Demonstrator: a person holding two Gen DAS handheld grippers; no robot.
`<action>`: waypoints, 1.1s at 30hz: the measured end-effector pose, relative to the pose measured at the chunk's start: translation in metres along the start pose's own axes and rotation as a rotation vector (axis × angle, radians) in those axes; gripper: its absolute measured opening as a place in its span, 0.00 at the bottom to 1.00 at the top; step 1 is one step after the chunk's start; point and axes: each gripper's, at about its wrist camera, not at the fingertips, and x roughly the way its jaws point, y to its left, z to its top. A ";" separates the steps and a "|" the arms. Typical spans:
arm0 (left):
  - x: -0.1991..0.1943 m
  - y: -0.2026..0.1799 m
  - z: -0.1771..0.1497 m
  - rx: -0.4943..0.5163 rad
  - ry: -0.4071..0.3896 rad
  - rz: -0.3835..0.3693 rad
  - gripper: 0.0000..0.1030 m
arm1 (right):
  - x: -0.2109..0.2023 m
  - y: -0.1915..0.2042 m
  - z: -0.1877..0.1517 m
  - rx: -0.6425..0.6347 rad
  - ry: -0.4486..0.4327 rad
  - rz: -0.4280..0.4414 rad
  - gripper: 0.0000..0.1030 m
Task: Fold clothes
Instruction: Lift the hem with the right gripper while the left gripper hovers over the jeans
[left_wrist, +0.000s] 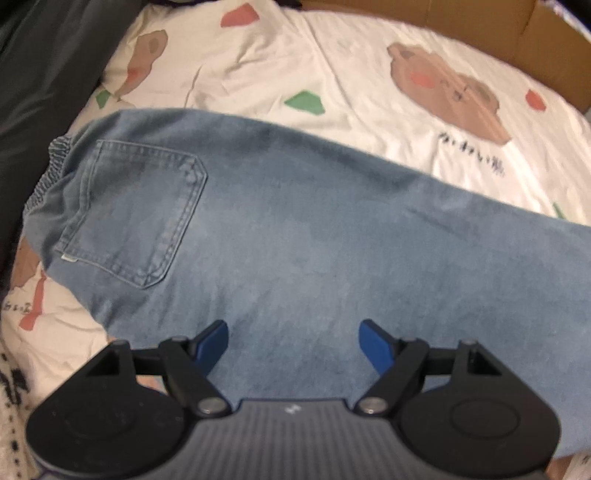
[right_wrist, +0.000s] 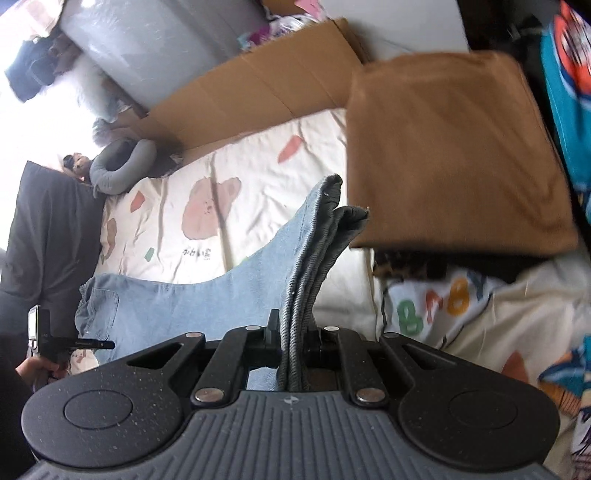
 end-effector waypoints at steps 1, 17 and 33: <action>-0.001 0.000 0.001 -0.003 -0.007 -0.011 0.77 | -0.003 0.003 0.004 -0.009 -0.005 0.005 0.08; 0.017 -0.035 0.018 0.038 -0.011 -0.136 0.77 | -0.035 0.030 0.073 -0.096 -0.057 -0.044 0.08; 0.042 -0.098 0.034 0.164 -0.033 -0.381 0.58 | -0.065 0.012 0.134 -0.098 -0.078 -0.235 0.08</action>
